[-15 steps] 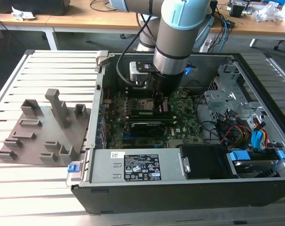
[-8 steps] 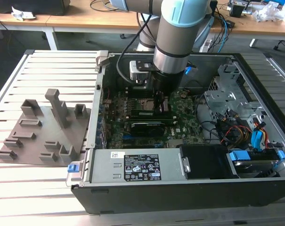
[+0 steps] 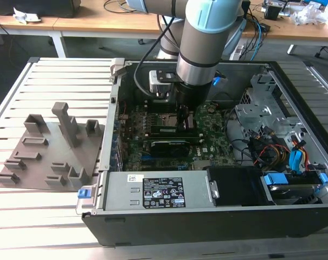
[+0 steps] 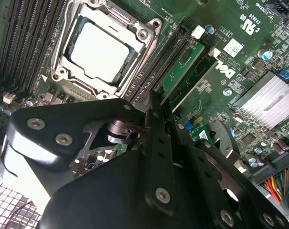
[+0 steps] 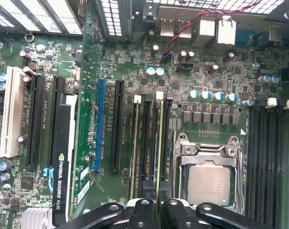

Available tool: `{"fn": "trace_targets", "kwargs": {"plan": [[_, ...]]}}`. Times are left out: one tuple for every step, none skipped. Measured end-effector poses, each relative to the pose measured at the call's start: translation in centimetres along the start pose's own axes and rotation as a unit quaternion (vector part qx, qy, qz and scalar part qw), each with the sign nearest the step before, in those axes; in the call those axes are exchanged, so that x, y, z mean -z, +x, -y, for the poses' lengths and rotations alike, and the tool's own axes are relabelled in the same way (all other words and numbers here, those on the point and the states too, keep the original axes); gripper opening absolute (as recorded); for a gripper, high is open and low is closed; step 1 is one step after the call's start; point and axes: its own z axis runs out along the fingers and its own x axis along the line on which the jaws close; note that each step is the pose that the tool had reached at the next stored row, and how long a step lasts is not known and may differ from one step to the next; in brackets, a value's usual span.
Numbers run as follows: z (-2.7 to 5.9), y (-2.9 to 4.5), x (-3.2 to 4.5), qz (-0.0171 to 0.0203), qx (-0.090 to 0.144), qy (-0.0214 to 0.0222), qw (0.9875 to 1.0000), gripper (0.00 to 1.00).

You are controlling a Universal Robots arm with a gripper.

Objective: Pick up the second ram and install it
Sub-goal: 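Insert the second ram into the second slot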

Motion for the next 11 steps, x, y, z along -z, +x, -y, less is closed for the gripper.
{"fn": "trace_targets", "kwargs": {"plan": [[0.0, 0.0, -0.03, 0.0, 0.0, 0.0, 1.0, 0.14], [0.0, 0.01, -0.13, 0.0, 0.0, 0.0, 1.0, 0.14], [-0.01, 0.01, -0.19, 0.0, 0.0, 0.0, 1.0, 0.14], [-0.02, 0.01, -0.25, 0.0, 0.0, 0.0, 1.0, 0.14], [-0.04, 0.01, -0.31, 0.0, 0.0, 0.0, 1.0, 0.14], [-0.04, 0.01, -0.35, 0.0, 0.0, 0.0, 1.0, 0.14], [-0.04, 0.02, -0.48, 0.0, 0.0, 0.0, 1.0, 0.14], [-0.03, 0.02, -0.59, 0.0, 0.0, 0.0, 1.0, 0.14], [-0.03, 0.03, -0.68, 0.0, 0.0, 0.0, 1.0, 0.14], [-0.03, 0.04, -0.74, -0.0001, 0.0, 0.0, 1.0, 0.14], [-0.02, 0.04, -0.78, -0.0001, 0.0, 0.0, 1.0, 0.14]]}}
